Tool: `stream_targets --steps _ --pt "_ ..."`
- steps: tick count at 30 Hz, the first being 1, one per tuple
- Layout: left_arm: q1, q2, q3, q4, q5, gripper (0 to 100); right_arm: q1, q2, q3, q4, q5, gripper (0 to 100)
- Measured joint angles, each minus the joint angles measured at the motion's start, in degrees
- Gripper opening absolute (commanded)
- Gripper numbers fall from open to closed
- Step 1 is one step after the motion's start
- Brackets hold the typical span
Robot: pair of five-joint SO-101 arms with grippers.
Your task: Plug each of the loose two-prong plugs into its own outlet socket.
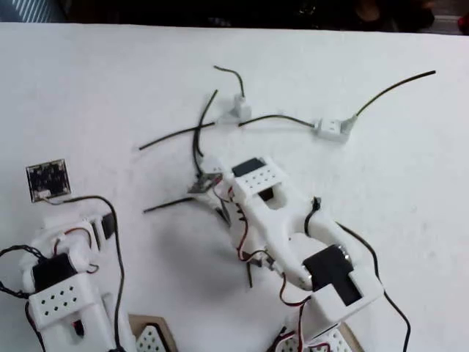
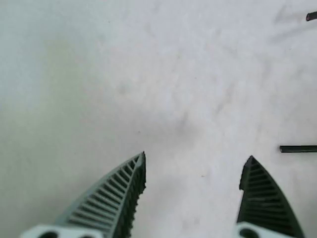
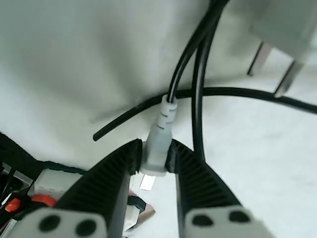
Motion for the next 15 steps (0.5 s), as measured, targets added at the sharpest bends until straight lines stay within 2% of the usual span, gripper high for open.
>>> stream_targets --steps 10,15 --pt "0.00 0.00 0.00 0.00 0.00 30 0.00 2.64 -0.35 -0.44 -0.26 8.0" --pt "0.00 0.00 0.00 0.00 0.00 30 0.00 2.99 -2.37 -0.44 -7.74 7.7"
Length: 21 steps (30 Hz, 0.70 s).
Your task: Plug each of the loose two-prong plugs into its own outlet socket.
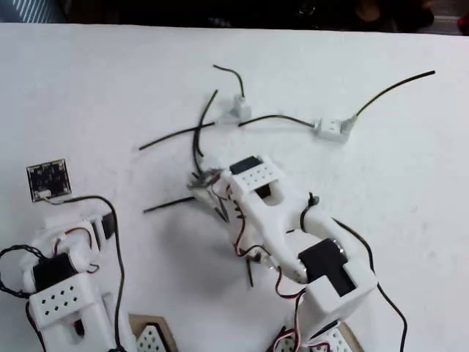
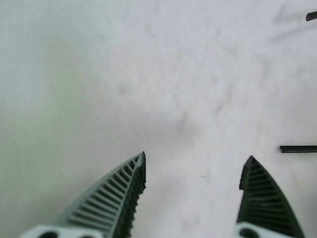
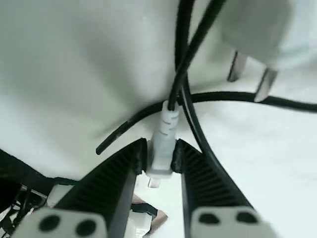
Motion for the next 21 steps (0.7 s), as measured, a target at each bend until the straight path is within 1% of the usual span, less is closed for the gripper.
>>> stream_targets --steps 2,7,11,14,15,18,21 --pt "0.00 0.00 0.00 0.00 0.00 30 0.00 0.00 0.00 0.00 -1.67 7.7" --pt "0.00 0.00 0.00 0.00 0.00 30 0.00 0.00 -0.18 0.00 -2.90 8.0" --pt "0.00 0.00 0.00 0.00 0.00 30 0.00 0.00 -0.18 0.00 -6.95 7.7" --pt "0.00 0.00 0.00 0.00 0.00 30 0.00 0.00 -0.18 0.00 -8.18 7.6" --pt "0.00 0.00 0.00 0.00 0.00 30 0.00 0.00 -0.18 0.00 -8.18 7.1" --pt "0.00 0.00 0.00 0.00 0.00 30 0.00 0.00 -0.18 0.00 -8.18 1.1" --pt "0.00 0.00 0.00 0.00 0.00 30 0.00 0.00 -0.18 0.00 -8.18 1.5"
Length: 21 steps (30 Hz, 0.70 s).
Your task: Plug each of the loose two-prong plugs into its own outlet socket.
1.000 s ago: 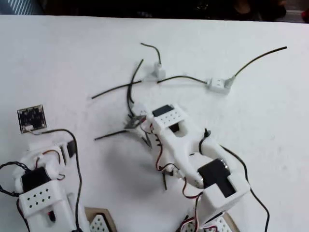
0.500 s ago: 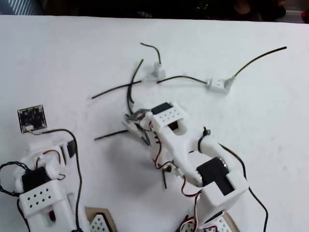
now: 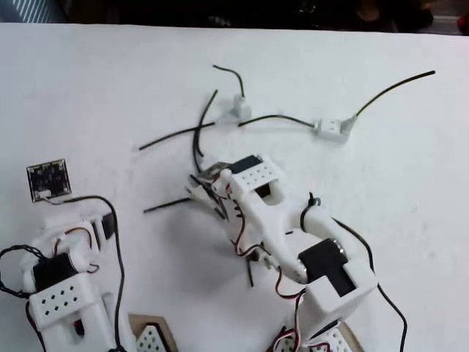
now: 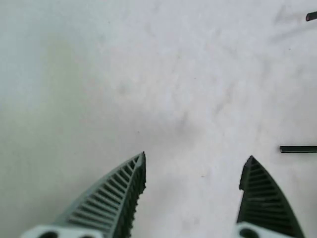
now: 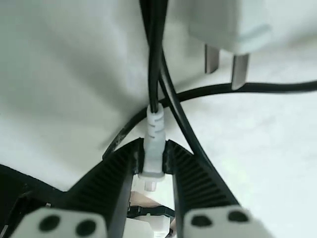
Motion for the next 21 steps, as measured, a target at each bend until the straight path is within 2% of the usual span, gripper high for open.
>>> stream_targets --steps 8,14,21 --pt "0.00 0.00 0.00 0.00 0.00 30 0.00 -3.78 -4.31 8.00 -0.09 1.8" --pt "0.00 0.00 0.00 0.00 0.00 30 0.00 -16.88 -8.97 14.15 -0.18 1.8" --pt "0.00 0.00 0.09 0.00 0.00 30 0.00 -34.02 -9.58 13.45 -0.53 1.8"
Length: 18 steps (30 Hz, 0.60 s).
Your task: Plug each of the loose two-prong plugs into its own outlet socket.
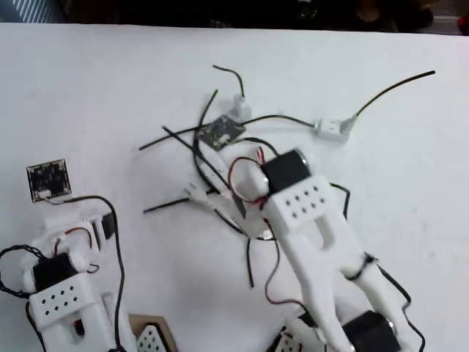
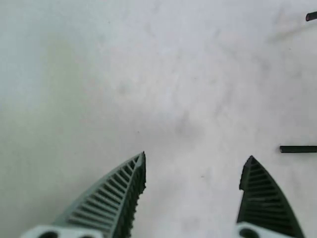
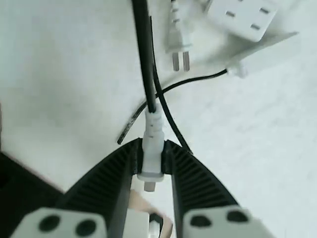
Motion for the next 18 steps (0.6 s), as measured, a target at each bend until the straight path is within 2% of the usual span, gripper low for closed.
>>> stream_targets --steps 3,10,18 --pt "0.44 0.00 0.00 -1.49 0.00 30 0.00 -5.01 1.32 -4.40 0.00 1.8" --pt "9.85 0.00 -1.41 -4.57 0.35 30 -7.56 -11.43 15.47 -21.63 -1.05 1.8" --pt "20.13 0.00 -7.82 -5.10 11.43 30 -13.63 -16.35 25.49 -39.21 -9.23 1.8"
